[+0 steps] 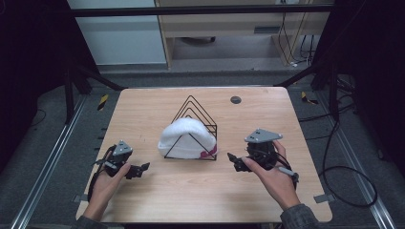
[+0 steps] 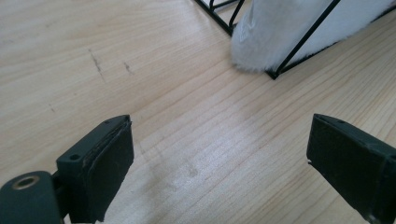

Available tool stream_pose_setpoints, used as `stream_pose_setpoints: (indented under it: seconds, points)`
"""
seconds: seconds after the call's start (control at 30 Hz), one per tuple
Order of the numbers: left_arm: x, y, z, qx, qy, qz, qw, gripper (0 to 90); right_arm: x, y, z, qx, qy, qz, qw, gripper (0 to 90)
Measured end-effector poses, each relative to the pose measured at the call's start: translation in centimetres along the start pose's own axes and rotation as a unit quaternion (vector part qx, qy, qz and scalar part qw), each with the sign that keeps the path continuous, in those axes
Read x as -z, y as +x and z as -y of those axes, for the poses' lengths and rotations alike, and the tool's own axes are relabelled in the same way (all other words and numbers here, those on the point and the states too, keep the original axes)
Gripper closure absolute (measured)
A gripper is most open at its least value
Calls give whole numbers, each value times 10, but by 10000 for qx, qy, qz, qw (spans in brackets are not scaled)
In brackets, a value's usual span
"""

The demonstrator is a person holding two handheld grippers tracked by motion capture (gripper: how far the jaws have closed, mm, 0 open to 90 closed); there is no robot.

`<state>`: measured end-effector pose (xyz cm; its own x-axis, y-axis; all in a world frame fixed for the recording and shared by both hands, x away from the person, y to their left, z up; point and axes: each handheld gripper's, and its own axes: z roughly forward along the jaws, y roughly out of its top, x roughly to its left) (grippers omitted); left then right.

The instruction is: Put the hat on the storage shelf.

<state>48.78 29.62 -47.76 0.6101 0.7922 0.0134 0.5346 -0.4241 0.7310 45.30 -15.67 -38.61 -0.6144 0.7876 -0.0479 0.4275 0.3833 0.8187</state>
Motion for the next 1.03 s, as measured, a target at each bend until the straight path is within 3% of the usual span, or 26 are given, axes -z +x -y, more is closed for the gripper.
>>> stream_pose_setpoints:
  seconds: [0.1, 0.27, 0.33, 0.53, 0.7, 0.83, 0.93, 1.03]
  points:
    - [-5, 4, 3, 69, 63, -50, 9999, 67, -7, -10, 20, -201, 117, 36, 9997, 106]
    - [-9, 9, 7, 204, -36, -49, 9998, 67, -23, -30, 54, -557, 380, 282, 9973, 125]
    - [-13, 10, 8, 142, 33, -90, 9999, 67, -30, -39, 67, -772, 405, 349, 9956, 125]
    - [-19, 11, 12, 228, 22, -28, 9997, 67, -45, -54, 92, -1032, 499, 635, 9914, 125]
    - [-24, 9, 15, 225, 80, 54, 9997, 65, -56, -58, 105, -1082, 607, 836, 9887, 126]
    - [-25, 7, 17, 238, -15, -14, 9997, 48, -63, -57, 112, -1064, 652, 1002, 9871, 114]
    - [-26, 3, 17, 32, 110, -135, 9998, 34, -63, -57, 112, -1118, 656, 1010, 9864, 108]
    - [-27, 2, 17, 7, 144, -95, 9999, 2, -63, -57, 113, -1119, 650, 1010, 9864, 108]
